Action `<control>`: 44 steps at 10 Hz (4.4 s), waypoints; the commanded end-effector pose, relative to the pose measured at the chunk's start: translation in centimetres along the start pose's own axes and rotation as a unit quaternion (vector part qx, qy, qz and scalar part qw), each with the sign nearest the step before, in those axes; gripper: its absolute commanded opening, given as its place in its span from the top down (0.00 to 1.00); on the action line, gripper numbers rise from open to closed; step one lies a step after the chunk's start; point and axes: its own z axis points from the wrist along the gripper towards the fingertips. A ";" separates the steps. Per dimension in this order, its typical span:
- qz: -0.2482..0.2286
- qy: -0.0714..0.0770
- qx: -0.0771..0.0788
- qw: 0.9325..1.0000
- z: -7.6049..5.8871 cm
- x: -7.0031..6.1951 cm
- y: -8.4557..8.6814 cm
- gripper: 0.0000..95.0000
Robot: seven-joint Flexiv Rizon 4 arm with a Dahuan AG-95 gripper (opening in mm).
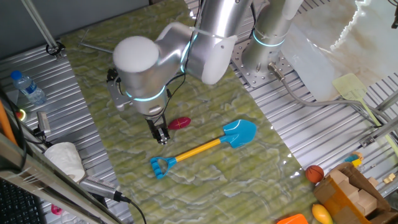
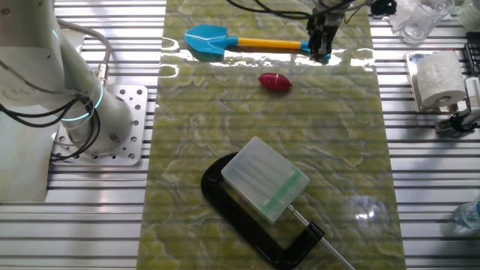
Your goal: Use a shovel to scoop up an object
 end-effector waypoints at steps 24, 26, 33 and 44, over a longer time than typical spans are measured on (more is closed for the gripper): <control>0.021 0.025 0.047 0.998 3.0 8.7 6.4 0.80; 0.000 0.020 0.048 0.999 3.0 8.7 6.4 0.80; 0.029 0.024 0.030 0.999 4.0 8.8 7.3 0.60; 0.010 0.017 0.050 0.999 5.6 9.4 7.3 0.60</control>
